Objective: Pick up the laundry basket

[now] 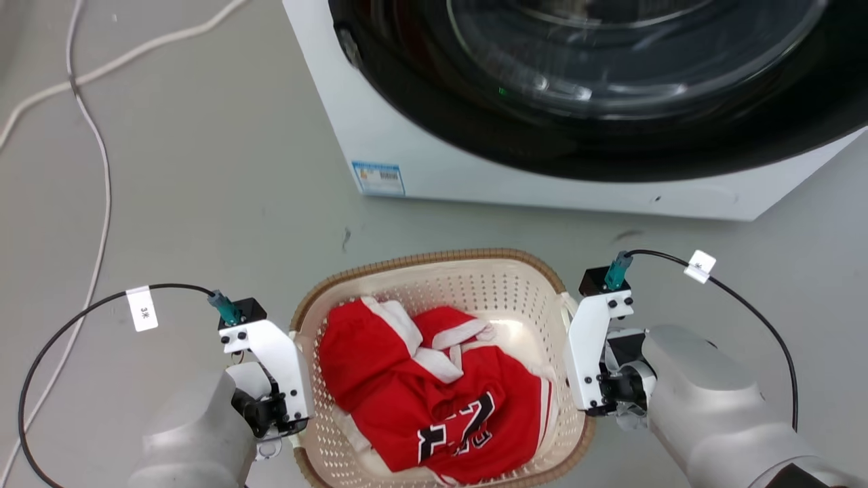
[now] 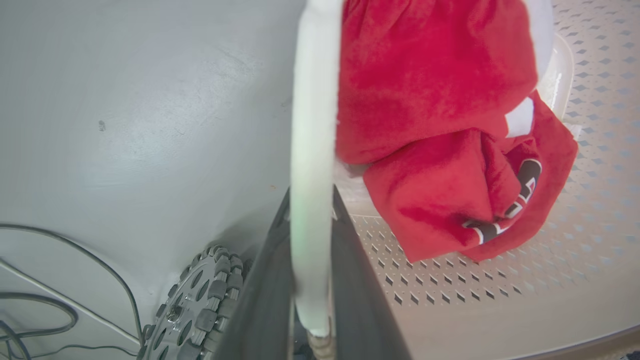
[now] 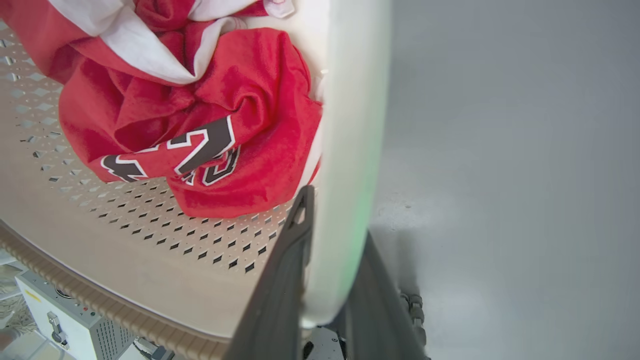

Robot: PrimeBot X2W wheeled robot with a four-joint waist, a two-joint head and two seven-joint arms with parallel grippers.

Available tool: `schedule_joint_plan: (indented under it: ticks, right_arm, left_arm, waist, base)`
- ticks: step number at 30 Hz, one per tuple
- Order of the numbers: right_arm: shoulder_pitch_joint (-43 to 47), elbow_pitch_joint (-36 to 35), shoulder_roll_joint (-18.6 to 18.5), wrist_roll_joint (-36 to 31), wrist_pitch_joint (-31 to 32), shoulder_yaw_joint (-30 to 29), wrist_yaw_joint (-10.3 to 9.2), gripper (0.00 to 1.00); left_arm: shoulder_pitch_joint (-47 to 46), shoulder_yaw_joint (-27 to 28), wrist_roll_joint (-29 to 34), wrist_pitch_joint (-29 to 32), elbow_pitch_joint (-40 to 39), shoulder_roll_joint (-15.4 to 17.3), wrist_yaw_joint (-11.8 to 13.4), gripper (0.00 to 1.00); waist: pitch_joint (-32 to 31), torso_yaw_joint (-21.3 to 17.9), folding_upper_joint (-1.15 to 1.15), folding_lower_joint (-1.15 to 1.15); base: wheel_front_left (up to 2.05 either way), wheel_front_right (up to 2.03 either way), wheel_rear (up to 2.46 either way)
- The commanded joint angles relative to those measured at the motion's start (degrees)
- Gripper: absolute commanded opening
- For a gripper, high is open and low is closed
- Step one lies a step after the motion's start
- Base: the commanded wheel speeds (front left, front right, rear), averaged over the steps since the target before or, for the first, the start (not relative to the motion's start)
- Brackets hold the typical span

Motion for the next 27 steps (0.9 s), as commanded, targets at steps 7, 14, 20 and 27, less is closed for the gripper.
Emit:
schedule_joint_plan:
  ticks: [7, 14, 20, 27]
  right_arm:
    - [1.9, 0.3, 1.2, 3.6, 3.8, 0.7, 0.78, 0.00]
    - [3.1, 0.9, 1.2, 5.9, 6.3, 1.1, 0.78, 0.00]
    - [2.5, 2.2, 1.2, 7.2, 7.9, 1.1, 0.78, 0.00]
    - [2.4, 3.8, 0.3, 7.0, 7.1, 0.6, 0.78, 0.00]
  left_arm:
    - [0.8, -1.1, 0.4, 2.1, -0.3, -0.8, 0.2, 0.00]
    - [2.1, -2.1, 0.5, 3.8, -0.3, -1.2, 0.1, 0.00]
    - [1.7, -2.8, 0.8, 3.9, -0.3, -1.7, 0.7, 0.00]
    - [1.2, -3.7, 1.0, 5.0, -0.2, -2.6, 1.2, 0.00]
  waist:
    - [-7.2, -1.6, 0.00, 0.00]
    - [-11.9, -3.2, 0.00, 0.00]
    - [-14.2, -4.3, 0.00, 0.00]
    - [-16.7, -5.0, 0.00, 0.00]
  base:
    - [0.00, 0.00, 0.00]
    - [0.00, 0.00, 0.00]
    - [0.00, 0.00, 0.00]
    - [0.00, 0.00, 0.00]
